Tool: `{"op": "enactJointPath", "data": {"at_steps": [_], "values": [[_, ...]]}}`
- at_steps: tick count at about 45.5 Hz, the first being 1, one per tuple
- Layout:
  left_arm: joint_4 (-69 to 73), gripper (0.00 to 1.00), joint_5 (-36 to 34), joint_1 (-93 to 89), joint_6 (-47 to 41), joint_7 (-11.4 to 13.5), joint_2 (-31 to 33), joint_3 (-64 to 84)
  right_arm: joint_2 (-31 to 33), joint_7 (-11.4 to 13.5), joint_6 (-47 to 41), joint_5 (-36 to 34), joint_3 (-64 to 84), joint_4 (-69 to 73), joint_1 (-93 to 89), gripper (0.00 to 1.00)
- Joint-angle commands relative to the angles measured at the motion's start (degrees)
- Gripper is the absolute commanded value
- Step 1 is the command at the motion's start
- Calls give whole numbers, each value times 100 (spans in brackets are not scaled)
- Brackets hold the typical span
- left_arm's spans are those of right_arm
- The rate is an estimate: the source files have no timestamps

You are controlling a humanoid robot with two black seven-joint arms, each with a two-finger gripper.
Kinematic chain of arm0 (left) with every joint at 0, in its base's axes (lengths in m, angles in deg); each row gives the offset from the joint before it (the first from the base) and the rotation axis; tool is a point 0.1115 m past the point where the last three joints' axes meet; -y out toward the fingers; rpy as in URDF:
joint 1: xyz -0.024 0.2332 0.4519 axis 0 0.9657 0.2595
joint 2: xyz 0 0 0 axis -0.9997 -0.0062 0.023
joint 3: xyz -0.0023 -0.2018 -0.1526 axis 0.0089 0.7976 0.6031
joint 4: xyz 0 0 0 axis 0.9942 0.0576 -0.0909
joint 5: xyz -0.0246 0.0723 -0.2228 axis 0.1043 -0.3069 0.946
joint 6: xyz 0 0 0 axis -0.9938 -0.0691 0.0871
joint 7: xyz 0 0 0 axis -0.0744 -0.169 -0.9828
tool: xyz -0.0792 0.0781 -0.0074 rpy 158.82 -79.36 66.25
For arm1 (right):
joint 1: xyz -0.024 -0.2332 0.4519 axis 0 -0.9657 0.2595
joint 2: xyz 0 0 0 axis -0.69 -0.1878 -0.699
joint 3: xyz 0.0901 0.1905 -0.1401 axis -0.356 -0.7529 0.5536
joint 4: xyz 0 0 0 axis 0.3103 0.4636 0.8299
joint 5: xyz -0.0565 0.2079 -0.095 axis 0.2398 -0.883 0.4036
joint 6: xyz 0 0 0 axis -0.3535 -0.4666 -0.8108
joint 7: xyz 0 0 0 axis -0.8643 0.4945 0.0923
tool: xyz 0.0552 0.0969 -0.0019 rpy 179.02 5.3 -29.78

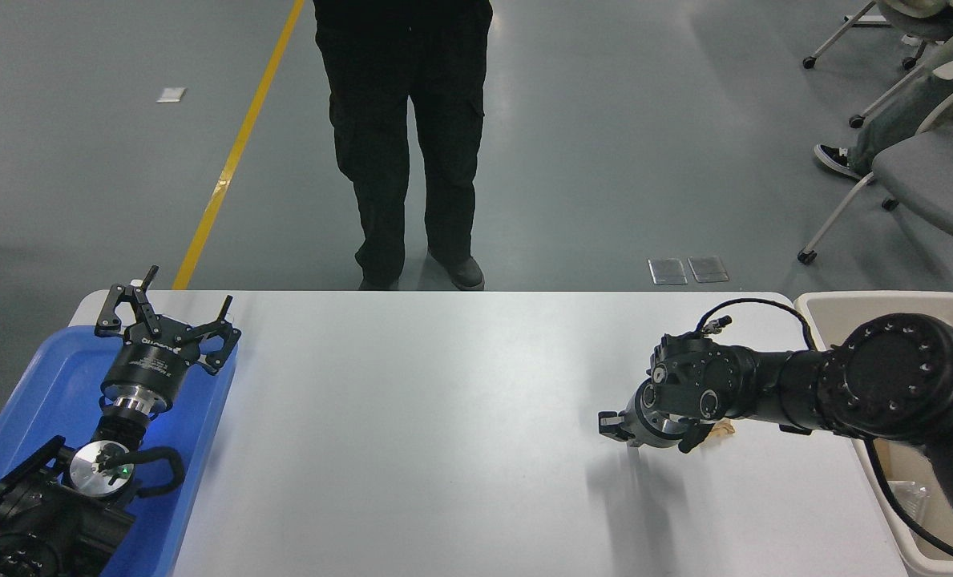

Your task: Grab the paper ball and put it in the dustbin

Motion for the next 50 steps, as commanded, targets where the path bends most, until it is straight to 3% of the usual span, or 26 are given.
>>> {"op": "enactJointPath", "data": {"at_steps": [1,50], "values": [[0,99,0,0,0,-1,0,0,0,15,-3,5,-7,8,-15,0],[0,99,0,0,0,8,0,0,0,15,-20,-4,-16,52,-6,0]]}}
